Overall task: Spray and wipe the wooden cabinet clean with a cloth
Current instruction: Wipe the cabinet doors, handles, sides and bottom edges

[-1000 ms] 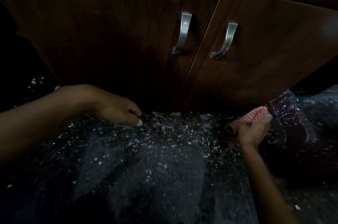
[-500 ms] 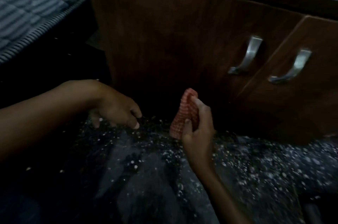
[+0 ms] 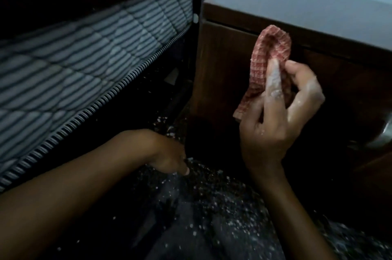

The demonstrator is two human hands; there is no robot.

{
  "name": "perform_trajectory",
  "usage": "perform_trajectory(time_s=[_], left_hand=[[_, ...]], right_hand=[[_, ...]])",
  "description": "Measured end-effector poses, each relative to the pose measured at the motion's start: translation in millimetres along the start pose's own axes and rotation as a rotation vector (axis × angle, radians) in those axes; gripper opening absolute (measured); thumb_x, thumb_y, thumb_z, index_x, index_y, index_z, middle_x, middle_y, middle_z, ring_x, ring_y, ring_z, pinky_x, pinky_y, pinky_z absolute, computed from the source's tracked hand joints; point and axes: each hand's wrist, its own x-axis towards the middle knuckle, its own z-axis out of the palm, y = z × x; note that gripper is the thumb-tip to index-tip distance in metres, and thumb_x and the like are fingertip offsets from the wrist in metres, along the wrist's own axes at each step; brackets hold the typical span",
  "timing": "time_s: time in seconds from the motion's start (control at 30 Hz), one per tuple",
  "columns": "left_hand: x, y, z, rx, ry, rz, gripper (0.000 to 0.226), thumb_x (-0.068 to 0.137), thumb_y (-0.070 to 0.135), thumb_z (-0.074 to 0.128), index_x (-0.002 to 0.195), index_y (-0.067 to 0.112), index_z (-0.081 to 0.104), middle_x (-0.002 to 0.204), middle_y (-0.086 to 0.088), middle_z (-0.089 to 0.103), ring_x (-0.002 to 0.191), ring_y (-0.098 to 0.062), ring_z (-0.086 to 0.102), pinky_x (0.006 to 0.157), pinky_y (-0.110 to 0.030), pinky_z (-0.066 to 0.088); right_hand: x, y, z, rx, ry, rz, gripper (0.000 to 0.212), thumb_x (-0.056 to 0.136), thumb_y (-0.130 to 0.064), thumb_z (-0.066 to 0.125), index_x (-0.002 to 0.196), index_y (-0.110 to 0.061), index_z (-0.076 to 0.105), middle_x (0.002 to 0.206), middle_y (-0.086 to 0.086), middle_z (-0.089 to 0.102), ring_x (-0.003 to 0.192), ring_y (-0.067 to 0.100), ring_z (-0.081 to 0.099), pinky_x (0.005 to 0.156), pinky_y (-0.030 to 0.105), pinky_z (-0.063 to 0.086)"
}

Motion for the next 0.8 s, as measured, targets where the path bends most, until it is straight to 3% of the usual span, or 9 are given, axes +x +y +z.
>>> perform_trajectory(time_s=[0.07,0.1,0.17,0.33,0.43,0.5,0.57,0.73,0.8], left_hand=[[4,3,0,0.025,0.002,-0.030,0.054,0.098,0.037,0.038,0.144,0.010,0.032,0.152,-0.007,0.030,0.137,-0.025,0.033,0.097,-0.018,0.039],[5,5,0,0.030,-0.013,-0.047,0.054,0.098,0.037,0.038,0.144,0.010,0.032,0.152,-0.007,0.029,0.135,-0.027,0.036,0.079,-0.012,0.047],[3,13,2,0.006,-0.060,-0.090,0.056,0.098,0.037,0.038,0.146,0.010,0.027,0.153,-0.007,0.025,0.133,-0.031,0.038,0.036,-0.011,0.041],[1,16,6,0.021,-0.177,-0.177,0.054,0.097,0.036,0.040,0.146,0.014,0.029,0.152,-0.005,0.026,0.131,-0.033,0.041,0.038,-0.024,0.041],[0,20,4,0.057,-0.173,-0.168,0.053,0.097,0.033,0.042,0.143,0.007,0.033,0.147,-0.010,0.032,0.126,-0.036,0.046,0.026,-0.012,0.034],[2,23,2,0.082,-0.146,-0.157,0.053,0.097,0.033,0.043,0.141,0.005,0.035,0.145,-0.011,0.036,0.123,-0.035,0.050,0.032,-0.013,0.039],[6,26,2,0.093,-0.123,-0.099,0.047,0.097,0.031,0.043,0.134,0.002,0.042,0.140,-0.016,0.043,0.115,-0.034,0.056,0.054,-0.024,0.049],[11,35,7,0.061,-0.200,-0.082,0.041,0.097,0.029,0.042,0.127,0.001,0.048,0.130,-0.018,0.056,0.117,-0.037,0.056,0.089,-0.045,0.049],[14,38,9,0.047,-0.210,-0.091,0.042,0.097,0.030,0.042,0.129,0.004,0.046,0.131,-0.015,0.056,0.118,-0.034,0.056,0.090,-0.043,0.049]], right_hand=[[5,-7,10,-0.037,-0.003,-0.021,0.028,0.093,0.005,0.043,0.113,0.010,0.062,0.111,0.031,0.057,0.099,0.040,0.054,0.089,0.042,0.045],[7,-13,15,-0.042,-0.030,-0.051,0.028,0.093,0.003,0.044,0.114,0.008,0.063,0.112,0.029,0.058,0.099,0.038,0.052,0.089,0.040,0.045],[13,-22,26,-0.017,-0.134,-0.119,0.029,0.095,-0.001,0.043,0.115,0.005,0.063,0.116,0.026,0.059,0.098,0.034,0.047,0.087,0.040,0.043],[-10,-21,37,-0.064,-0.341,-0.397,0.017,0.092,-0.003,0.055,0.098,0.001,0.070,0.106,0.016,0.068,0.093,0.032,0.052,0.066,0.037,0.042],[-45,-9,34,-0.003,-0.489,-0.507,0.020,0.092,-0.003,0.051,0.094,0.001,0.071,0.101,0.015,0.069,0.091,0.029,0.049,0.065,0.037,0.036],[-72,1,32,0.071,-0.627,-0.506,0.026,0.087,-0.008,0.047,0.103,0.001,0.066,0.107,0.015,0.060,0.088,0.026,0.042,0.067,0.035,0.032],[-102,12,31,0.103,-0.709,-0.531,0.030,0.084,-0.014,0.046,0.107,0.001,0.058,0.109,0.015,0.049,0.088,0.027,0.041,0.066,0.035,0.034],[-158,38,17,0.046,-0.955,-0.756,0.021,0.076,-0.020,0.053,0.076,-0.010,0.071,0.089,0.011,0.068,0.086,0.029,0.055,0.061,0.033,0.043],[-170,51,7,-0.009,-1.060,-0.715,0.021,0.075,-0.024,0.054,0.076,-0.010,0.070,0.089,0.008,0.067,0.087,0.028,0.051,0.064,0.037,0.037]])
